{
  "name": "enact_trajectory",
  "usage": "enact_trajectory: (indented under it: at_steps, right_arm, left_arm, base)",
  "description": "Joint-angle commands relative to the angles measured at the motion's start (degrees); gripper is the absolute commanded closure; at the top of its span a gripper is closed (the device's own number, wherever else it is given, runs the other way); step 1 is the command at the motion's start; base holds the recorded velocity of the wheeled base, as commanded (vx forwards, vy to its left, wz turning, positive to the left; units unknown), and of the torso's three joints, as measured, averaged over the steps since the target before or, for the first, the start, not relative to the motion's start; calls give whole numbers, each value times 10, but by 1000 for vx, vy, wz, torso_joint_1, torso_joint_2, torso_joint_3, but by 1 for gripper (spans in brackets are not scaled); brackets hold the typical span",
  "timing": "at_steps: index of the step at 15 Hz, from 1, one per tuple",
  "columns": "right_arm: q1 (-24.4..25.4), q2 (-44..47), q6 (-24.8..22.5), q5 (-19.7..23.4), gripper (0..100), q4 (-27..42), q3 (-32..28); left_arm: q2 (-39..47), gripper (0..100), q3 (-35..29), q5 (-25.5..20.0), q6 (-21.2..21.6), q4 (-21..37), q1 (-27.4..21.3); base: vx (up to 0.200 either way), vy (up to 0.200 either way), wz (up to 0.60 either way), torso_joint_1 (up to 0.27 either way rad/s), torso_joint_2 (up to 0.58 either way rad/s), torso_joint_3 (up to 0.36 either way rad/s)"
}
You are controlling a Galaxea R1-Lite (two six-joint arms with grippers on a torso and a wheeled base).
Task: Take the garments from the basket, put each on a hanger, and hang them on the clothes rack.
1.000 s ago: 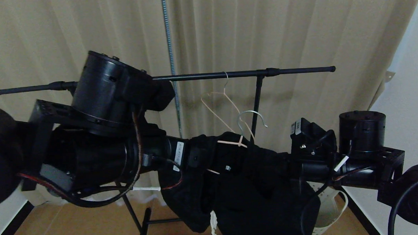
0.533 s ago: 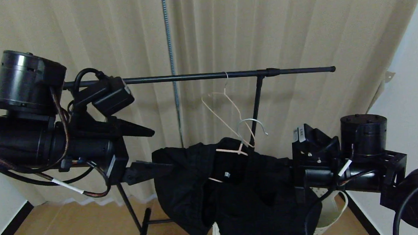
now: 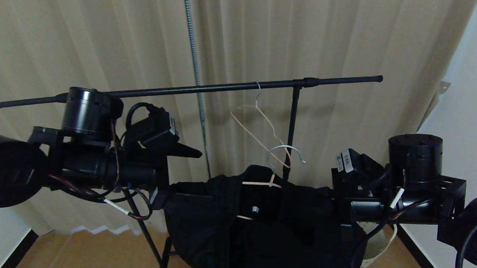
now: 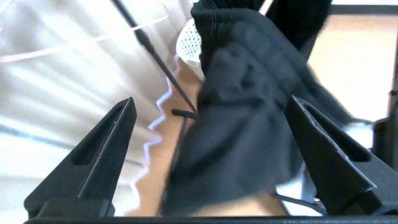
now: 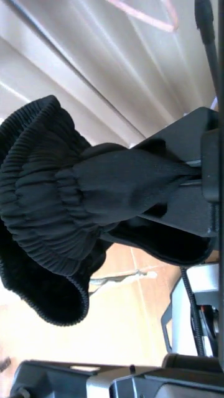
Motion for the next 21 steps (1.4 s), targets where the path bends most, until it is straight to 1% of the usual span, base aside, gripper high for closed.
enact_trajectory:
  at_steps: [1, 2, 5, 9, 10, 17, 21]
  right_arm:
    - [5, -3, 0, 0, 100, 0, 1]
    - [5, -5, 0, 1, 100, 0, 1]
    - [5, -24, 0, 24, 100, 0, 10]
    - [7, -33, -3, 24, 100, 0, 15]
    - [8, -33, -4, 24, 100, 0, 15]
    - [7, -26, -2, 24, 100, 0, 9]
    - [6, -25, 22, 21, 100, 5, -2]
  left_arm:
    - [48, 0, -4, -1, 4, -4, -19]
    - [51, 0, -4, 0, 4, -4, -21]
    - [60, 0, -2, 1, 4, -4, -23]
    - [56, 0, 6, 1, 1, 0, -25]
    - [55, 100, 13, 0, 1, 0, -30]
    - [32, 100, 27, -1, 3, -4, -27]
    - [14, 100, 36, -2, 1, -4, -19]
  base:
    - [0, 0, 0, 0, 0, 0]
    - [0, 0, 0, 0, 0, 0]
    - [0, 0, 0, 0, 0, 0]
    - [0, 0, 0, 0, 0, 0]
    - [0, 0, 0, 0, 0, 0]
    - [0, 0, 0, 0, 0, 0]
    - [0, 0, 0, 0, 0, 0]
